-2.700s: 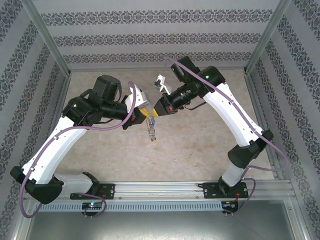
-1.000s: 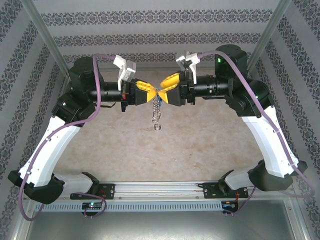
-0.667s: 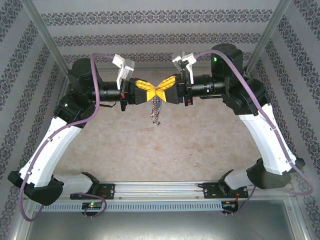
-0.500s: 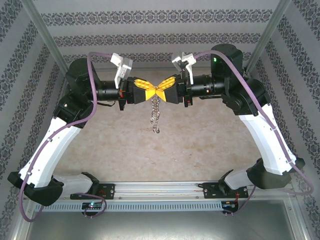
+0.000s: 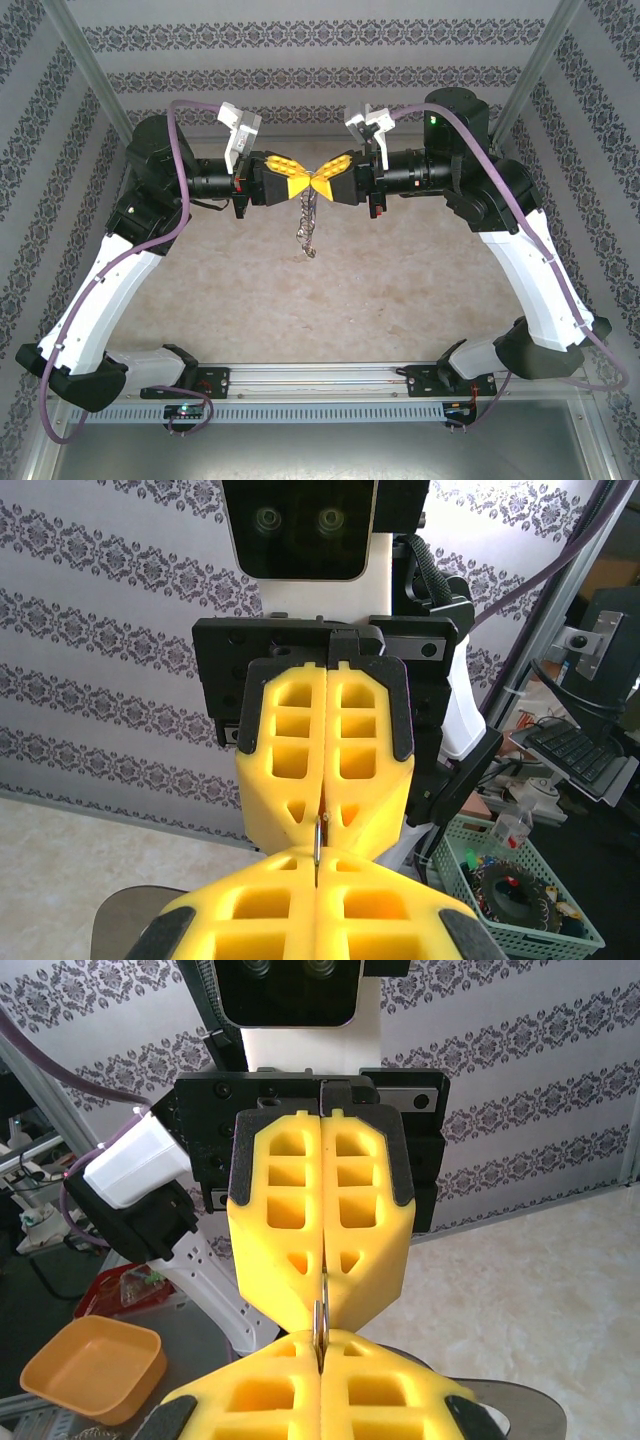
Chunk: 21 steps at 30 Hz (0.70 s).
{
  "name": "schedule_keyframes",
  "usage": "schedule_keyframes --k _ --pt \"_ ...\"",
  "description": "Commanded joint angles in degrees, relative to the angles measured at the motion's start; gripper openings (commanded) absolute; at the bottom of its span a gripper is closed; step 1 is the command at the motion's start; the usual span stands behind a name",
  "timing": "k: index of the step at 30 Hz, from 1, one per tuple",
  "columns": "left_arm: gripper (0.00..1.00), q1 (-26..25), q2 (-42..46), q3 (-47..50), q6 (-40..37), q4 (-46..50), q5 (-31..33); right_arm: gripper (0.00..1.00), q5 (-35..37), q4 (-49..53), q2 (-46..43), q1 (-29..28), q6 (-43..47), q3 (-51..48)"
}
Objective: Put the keys on the keyring
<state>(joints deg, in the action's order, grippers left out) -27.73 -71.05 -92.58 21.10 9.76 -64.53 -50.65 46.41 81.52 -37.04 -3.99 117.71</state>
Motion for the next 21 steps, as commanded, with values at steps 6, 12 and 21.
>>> schedule_keyframes --k 6,12,21 --pt "0.02 0.7 -0.3 -0.9 -2.7 0.7 0.6 0.00 -0.1 -1.9 -2.0 -0.8 3.3 -1.5" --pt "0.27 0.9 0.0 -3.9 -12.6 15.4 3.7 0.00 3.3 2.7 -2.1 -0.3 6.6 -1.3" --pt "0.34 0.6 -2.9 -14.2 -27.8 38.6 9.5 0.00 5.6 13.2 0.6 0.0 12.5 2.5"
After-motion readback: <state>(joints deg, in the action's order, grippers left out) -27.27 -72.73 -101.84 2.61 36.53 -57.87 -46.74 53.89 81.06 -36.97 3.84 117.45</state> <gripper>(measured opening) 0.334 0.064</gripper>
